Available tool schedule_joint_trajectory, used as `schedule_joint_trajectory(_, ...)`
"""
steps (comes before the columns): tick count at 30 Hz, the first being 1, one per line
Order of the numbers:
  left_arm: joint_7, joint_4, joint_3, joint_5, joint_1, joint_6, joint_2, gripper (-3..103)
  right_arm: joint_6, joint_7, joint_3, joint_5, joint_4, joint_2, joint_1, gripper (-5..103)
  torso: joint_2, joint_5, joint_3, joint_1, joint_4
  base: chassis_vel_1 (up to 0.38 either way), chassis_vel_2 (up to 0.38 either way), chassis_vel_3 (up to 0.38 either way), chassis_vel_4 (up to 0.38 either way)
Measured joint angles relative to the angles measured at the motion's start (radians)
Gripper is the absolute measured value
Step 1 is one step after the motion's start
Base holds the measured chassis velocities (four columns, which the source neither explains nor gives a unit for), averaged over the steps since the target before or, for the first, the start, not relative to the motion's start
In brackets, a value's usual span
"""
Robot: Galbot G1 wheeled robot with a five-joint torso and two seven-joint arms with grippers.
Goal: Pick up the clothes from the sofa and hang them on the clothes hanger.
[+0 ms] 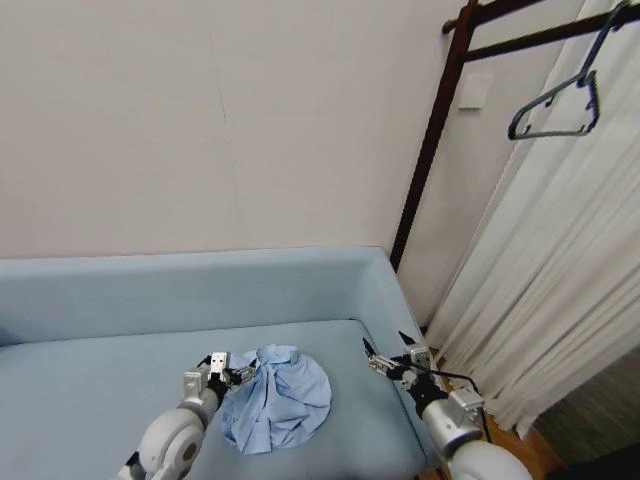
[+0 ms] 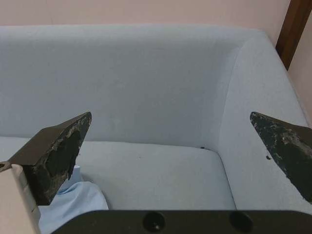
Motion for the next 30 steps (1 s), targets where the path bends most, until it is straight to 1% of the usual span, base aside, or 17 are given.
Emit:
schedule_joint_trajectory(5,-0.009,0.085,0.101,-0.009,-0.113,0.010,-0.033,100,0.000,0.005,-0.011,0.000,-0.029,-0.009,0.018,100,0.000,0.0000,0.000,0.000,-0.0002,0.000,0.000,0.000,0.000)
schedule_joint_trajectory(8,-0.010,0.106,0.128,-0.009,-0.138,0.010,-0.047,100,0.000,0.008,-0.011,0.001,-0.038,-0.013,0.022,100,0.000,-0.0001,0.000,0.000,-0.0001,0.000,0.000,0.000,0.000)
schedule_joint_trajectory(9,-0.011,0.115,0.139,-0.008,-0.147,0.010,-0.051,102,0.000,0.010,-0.011,0.001,-0.041,-0.015,0.023,100,0.000,0.0000,0.000,0.000,-0.0001,0.000,0.000,0.000,0.000)
schedule_joint_trajectory(11,-0.012,0.137,0.157,-0.007,-0.160,0.010,-0.055,98,0.000,0.013,-0.010,0.004,-0.044,-0.019,0.026,100,0.000,0.0000,0.000,0.000,-0.0001,0.000,0.000,0.000,0.000)
schedule_joint_trajectory(13,-0.012,0.149,0.162,-0.007,-0.164,0.010,-0.056,98,0.000,0.013,-0.010,0.005,-0.044,-0.021,0.026,100,0.000,0.0000,0.000,0.000,0.0000,0.000,0.000,0.000,0.000)
schedule_joint_trajectory(16,-0.012,0.183,0.168,-0.005,-0.177,0.010,-0.059,84,0.000,0.015,-0.012,0.006,-0.050,-0.024,0.030,100,0.000,-0.0001,0.000,0.000,0.0000,0.000,0.000,0.000,0.000)
schedule_joint_trajectory(17,-0.012,0.183,0.168,-0.005,-0.177,0.010,-0.059,84,0.000,0.015,-0.012,0.006,-0.050,-0.024,0.030,100,0.000,-0.0001,0.000,0.000,0.0000,0.000,0.000,0.000,0.000)
schedule_joint_trajectory(18,-0.012,0.191,0.167,-0.004,-0.179,0.010,-0.060,78,0.000,0.016,-0.013,0.006,-0.053,-0.025,0.031,100,0.000,0.0000,0.000,0.000,0.0000,0.000,0.000,0.000,0.000)
schedule_joint_trajectory(19,-0.012,0.198,0.167,-0.004,-0.179,0.010,-0.061,78,-0.001,0.016,-0.015,0.006,-0.055,-0.026,0.033,100,0.000,0.0001,0.000,0.000,0.0000,0.000,0.000,0.000,0.000)
schedule_joint_trajectory(21,-0.011,0.219,0.167,-0.002,-0.179,0.008,-0.064,68,-0.001,0.018,-0.021,0.007,-0.061,-0.029,0.038,100,0.000,0.0000,0.000,0.000,0.0000,0.000,0.000,0.000,0.000)
schedule_joint_trajectory(22,-0.011,0.219,0.167,-0.002,-0.179,0.008,-0.064,68,-0.001,0.018,-0.021,0.007,-0.061,-0.029,0.038,100,0.000,0.0000,0.000,0.000,0.0000,0.000,0.000,0.000,0.000)
schedule_joint_trajectory(25,-0.006,0.250,0.171,0.009,-0.176,-0.002,-0.069,51,-0.003,0.023,-0.040,0.008,-0.074,-0.034,0.052,100,0.000,-0.0001,0.000,0.000,0.0000,0.000,0.000,0.000,0.000)
schedule_joint_trajectory(26,-0.006,0.250,0.171,0.009,-0.176,-0.002,-0.069,51,-0.003,0.023,-0.040,0.008,-0.074,-0.034,0.052,100,0.000,-0.0001,0.000,0.000,0.0000,0.000,0.000,0.000,0.000)
schedule_joint_trajectory(27,-0.006,0.253,0.171,0.011,-0.174,-0.003,-0.069,45,-0.003,0.026,-0.046,0.009,-0.076,-0.035,0.056,100,0.000,0.0000,0.000,0.000,0.0000,0.000,0.000,0.000,0.000)
schedule_joint_trajectory(28,-0.005,0.254,0.171,0.011,-0.173,-0.003,-0.069,45,-0.003,0.026,-0.048,0.010,-0.078,-0.036,0.058,100,0.000,0.0000,0.000,0.000,0.0000,0.000,0.000,0.000,0.000)
schedule_joint_trajectory(30,-0.002,0.257,0.170,0.014,-0.167,-0.005,-0.066,35,-0.004,0.033,-0.060,0.014,-0.086,-0.041,0.071,100,0.000,-0.0002,0.000,0.000,0.0000,0.000,0.000,0.000,0.000)
